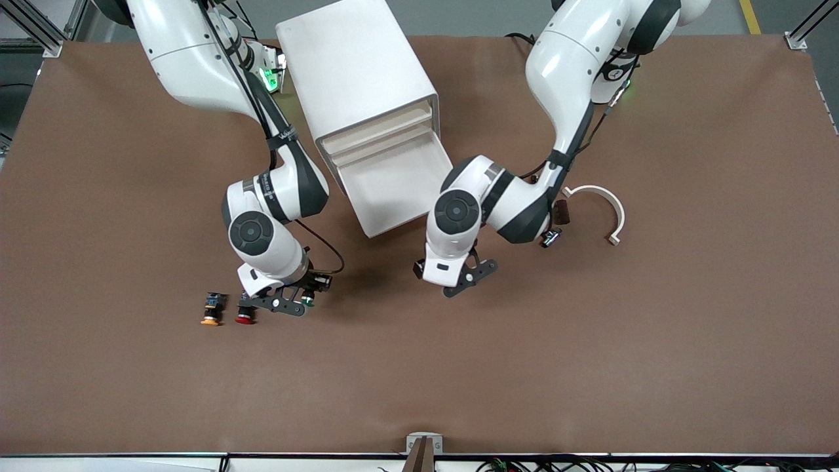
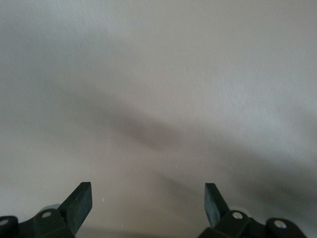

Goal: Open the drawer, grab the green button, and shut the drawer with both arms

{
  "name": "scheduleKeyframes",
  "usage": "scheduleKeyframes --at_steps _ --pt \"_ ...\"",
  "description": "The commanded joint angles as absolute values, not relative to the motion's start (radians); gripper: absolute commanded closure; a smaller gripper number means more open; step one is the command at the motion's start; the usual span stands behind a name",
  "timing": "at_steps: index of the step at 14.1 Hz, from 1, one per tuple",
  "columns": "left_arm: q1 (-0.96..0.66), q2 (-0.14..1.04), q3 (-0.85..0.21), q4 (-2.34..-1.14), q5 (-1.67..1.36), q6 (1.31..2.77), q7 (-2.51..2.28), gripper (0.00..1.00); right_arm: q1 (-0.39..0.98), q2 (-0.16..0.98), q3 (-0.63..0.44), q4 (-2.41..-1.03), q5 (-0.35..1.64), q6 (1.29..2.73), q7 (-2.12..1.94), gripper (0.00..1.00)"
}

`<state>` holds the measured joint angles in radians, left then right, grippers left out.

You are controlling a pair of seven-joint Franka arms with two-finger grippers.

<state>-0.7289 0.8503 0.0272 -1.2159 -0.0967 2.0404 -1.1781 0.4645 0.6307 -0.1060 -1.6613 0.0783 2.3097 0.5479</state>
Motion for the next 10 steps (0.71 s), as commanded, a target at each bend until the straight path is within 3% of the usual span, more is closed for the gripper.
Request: scheduleKeyframes --at_steps 1,10 --pt "-0.765 0.838 0.032 -1.241 -0.084 2.056 -1.204 0.0 0.41 0.634 -0.092 -1.667 0.069 2.339 0.465 1.0" --pt "-0.853 0.853 0.009 -1.275 -0.124 2.062 -1.215 0.0 0.361 0.706 -0.092 -1.667 -0.005 2.444 0.453 0.99"
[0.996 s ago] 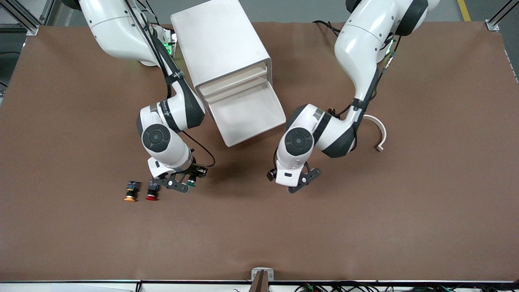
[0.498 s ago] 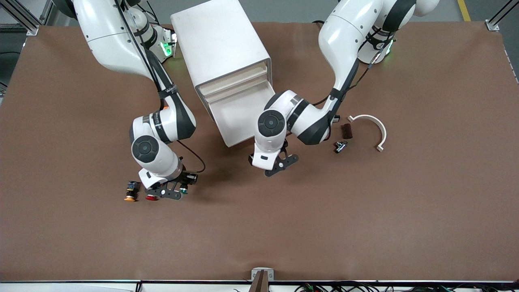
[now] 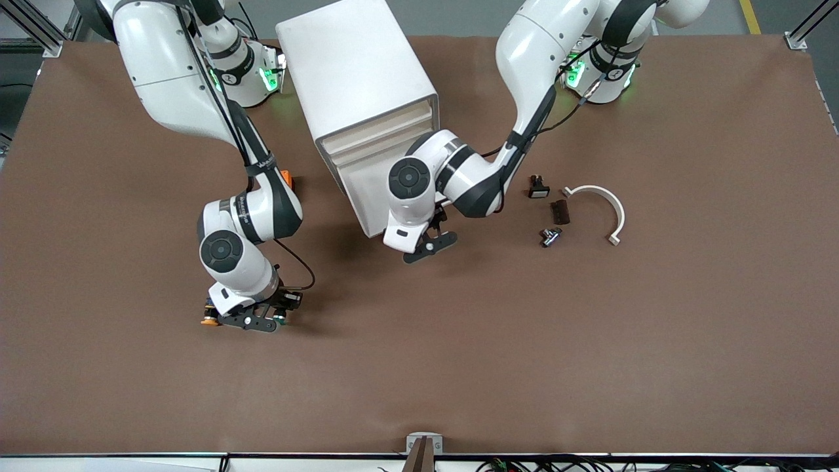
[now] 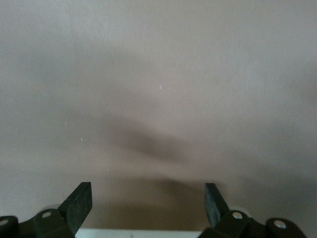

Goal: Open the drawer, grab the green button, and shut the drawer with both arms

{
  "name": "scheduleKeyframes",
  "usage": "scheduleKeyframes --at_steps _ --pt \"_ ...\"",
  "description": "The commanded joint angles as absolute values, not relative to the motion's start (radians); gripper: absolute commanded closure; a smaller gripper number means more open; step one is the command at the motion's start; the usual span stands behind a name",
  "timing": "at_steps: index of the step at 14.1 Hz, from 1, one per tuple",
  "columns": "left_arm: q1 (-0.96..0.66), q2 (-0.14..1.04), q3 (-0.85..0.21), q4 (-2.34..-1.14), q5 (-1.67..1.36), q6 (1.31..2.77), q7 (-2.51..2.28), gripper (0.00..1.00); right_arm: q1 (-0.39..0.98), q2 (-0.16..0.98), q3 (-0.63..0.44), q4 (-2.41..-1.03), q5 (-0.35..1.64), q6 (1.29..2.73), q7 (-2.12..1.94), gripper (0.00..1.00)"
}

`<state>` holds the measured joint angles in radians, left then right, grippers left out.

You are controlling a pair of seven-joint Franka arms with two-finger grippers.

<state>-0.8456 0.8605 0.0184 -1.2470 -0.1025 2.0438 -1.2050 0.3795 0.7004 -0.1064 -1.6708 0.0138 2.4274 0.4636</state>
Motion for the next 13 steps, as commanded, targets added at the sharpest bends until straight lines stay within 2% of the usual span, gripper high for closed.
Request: scheduleKeyframes --at_steps 1,9,10,11,12,13 --pt "-0.851 0.853 -0.007 -1.281 -0.13 2.062 -1.216 0.0 0.356 0.712 -0.092 -1.667 -0.005 2.445 0.443 0.99" --pt "-0.848 0.841 -0.081 -1.321 -0.23 2.056 -1.227 0.0 0.356 0.718 -0.092 -1.697 -0.005 2.488 0.44 0.97" --pt "-0.848 0.841 -0.089 -1.321 -0.245 2.056 -1.227 0.0 0.354 0.718 -0.092 -1.697 -0.005 2.485 0.439 0.87" --pt "-0.848 0.841 -0.101 -1.322 -0.252 2.052 -1.227 0.0 0.353 0.718 -0.092 -1.694 -0.006 2.479 0.439 0.47" --pt "-0.847 0.841 -0.115 -1.324 -0.264 2.051 -1.229 0.0 0.351 0.718 -0.092 -1.694 -0.005 2.477 0.44 0.0" --pt "-0.847 0.841 -0.12 -1.324 -0.274 2.051 -1.229 0.0 0.351 0.716 -0.092 -1.687 -0.005 2.477 0.44 0.0"
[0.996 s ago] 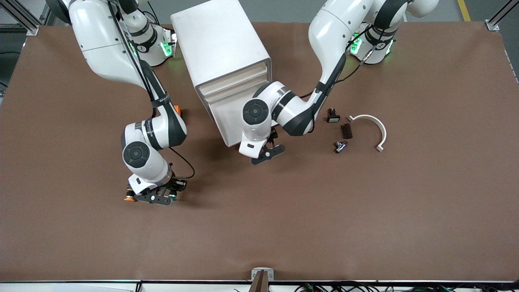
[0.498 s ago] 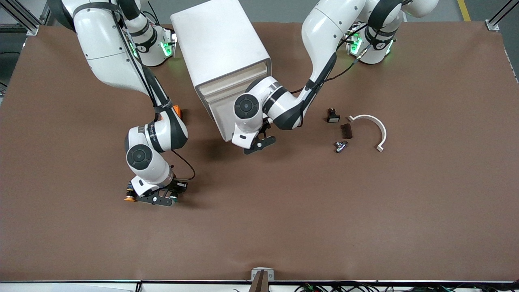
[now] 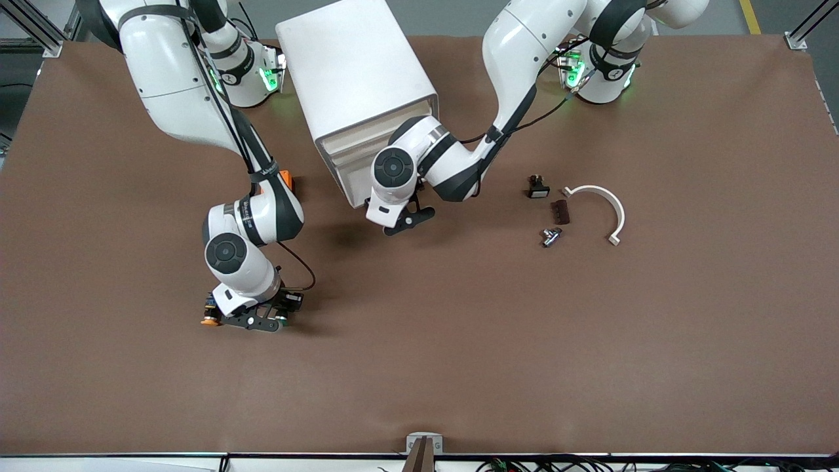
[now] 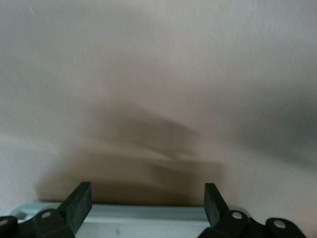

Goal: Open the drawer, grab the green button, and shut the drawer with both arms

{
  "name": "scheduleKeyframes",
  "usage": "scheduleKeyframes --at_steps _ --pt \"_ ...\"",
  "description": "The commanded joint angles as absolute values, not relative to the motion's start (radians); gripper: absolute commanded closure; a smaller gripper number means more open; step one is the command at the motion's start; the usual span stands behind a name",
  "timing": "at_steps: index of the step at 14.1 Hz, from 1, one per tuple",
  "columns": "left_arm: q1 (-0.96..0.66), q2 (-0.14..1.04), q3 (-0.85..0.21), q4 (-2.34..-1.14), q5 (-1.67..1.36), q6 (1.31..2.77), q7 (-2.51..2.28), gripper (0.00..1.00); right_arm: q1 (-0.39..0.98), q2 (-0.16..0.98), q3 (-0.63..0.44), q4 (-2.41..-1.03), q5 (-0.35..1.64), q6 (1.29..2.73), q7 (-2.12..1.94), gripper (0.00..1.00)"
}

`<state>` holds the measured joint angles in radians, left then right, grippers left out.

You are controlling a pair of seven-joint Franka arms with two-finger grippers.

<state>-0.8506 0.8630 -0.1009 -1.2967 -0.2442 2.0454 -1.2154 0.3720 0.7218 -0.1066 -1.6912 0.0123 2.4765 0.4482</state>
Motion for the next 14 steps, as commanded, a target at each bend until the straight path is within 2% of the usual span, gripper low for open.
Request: scheduleKeyframes --at_steps 1,7,10,14 --pt "-0.847 0.841 -0.123 -1.324 -0.285 2.051 -1.229 0.0 0.35 0.712 -0.092 -1.686 -0.005 2.474 0.439 0.0" --pt "-0.847 0.847 -0.135 -1.324 -0.422 2.051 -1.224 0.0 0.351 0.649 -0.092 -1.646 -0.006 2.297 0.428 0.0" --pt "-0.85 0.85 -0.137 -1.338 -0.491 2.051 -1.213 0.0 0.338 0.565 -0.094 -1.646 -0.006 2.179 0.336 0.0" --pt "-0.845 0.85 -0.137 -1.351 -0.534 2.049 -1.213 0.0 0.275 0.408 -0.097 -1.641 -0.006 1.946 0.208 0.0"
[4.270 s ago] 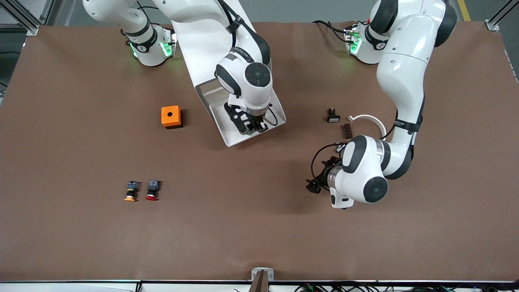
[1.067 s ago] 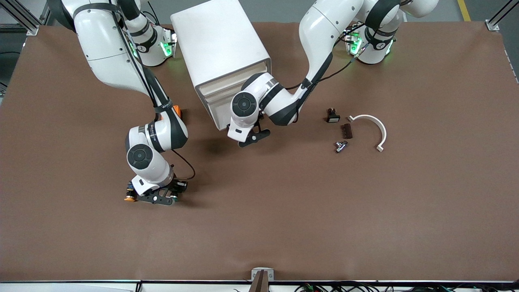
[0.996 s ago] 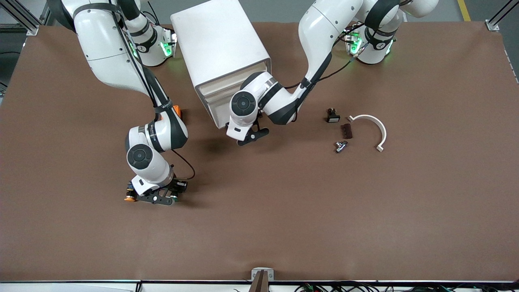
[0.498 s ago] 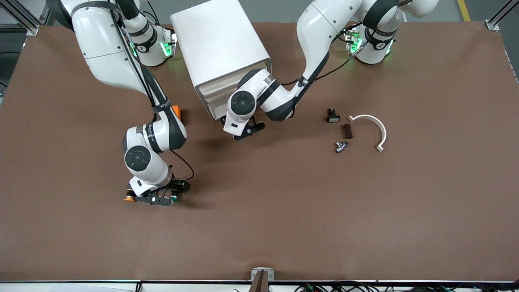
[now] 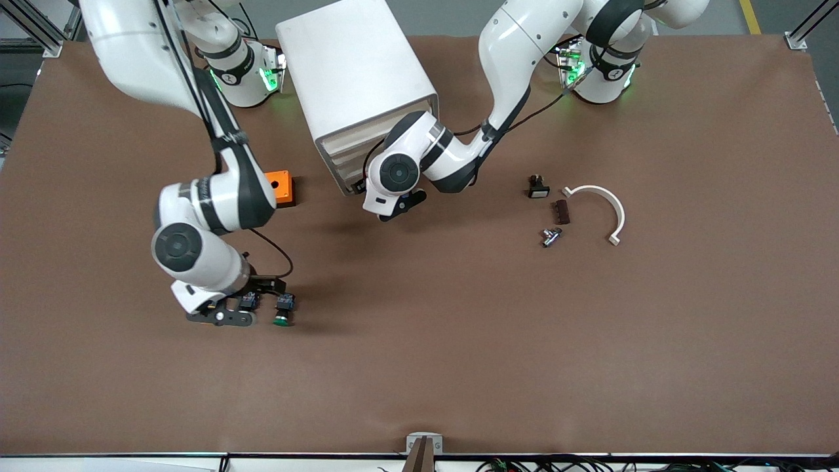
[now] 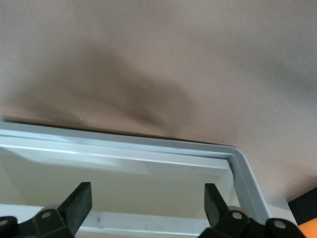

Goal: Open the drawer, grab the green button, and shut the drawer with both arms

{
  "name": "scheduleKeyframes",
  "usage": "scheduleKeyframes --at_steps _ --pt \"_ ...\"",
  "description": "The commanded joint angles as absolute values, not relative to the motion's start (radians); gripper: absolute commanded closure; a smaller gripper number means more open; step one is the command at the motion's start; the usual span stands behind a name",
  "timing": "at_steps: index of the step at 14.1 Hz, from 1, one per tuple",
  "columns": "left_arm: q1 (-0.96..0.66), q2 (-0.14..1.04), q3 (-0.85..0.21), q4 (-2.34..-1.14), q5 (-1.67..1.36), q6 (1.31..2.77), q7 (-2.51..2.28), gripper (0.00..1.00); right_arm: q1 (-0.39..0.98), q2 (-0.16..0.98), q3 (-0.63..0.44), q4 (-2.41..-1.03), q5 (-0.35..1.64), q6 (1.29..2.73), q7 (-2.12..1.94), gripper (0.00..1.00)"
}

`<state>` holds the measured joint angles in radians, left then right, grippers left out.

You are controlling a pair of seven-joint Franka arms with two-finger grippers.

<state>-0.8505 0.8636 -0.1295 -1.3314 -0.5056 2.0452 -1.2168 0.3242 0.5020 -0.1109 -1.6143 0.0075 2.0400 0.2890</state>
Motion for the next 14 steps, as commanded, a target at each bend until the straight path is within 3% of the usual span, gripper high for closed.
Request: scheduleKeyframes --at_steps 1,7,11,14 --pt "-0.844 0.848 -0.137 -1.351 -0.534 2.049 -1.213 0.0 0.237 0.375 -0.098 -1.629 -0.005 1.871 0.148 0.0" --pt "-0.773 0.806 -0.132 -1.344 -0.519 2.049 -1.206 0.0 0.052 0.209 -0.101 -1.566 -0.009 1.603 -0.084 0.0" --pt "-0.717 0.714 -0.124 -1.342 -0.355 2.046 -1.229 0.0 -0.005 0.193 -0.1 -1.438 -0.029 1.445 -0.084 0.0" --pt "-0.646 0.625 -0.123 -1.341 -0.333 2.001 -1.255 0.0 0.008 0.195 -0.091 -1.401 -0.093 1.424 -0.075 0.0"
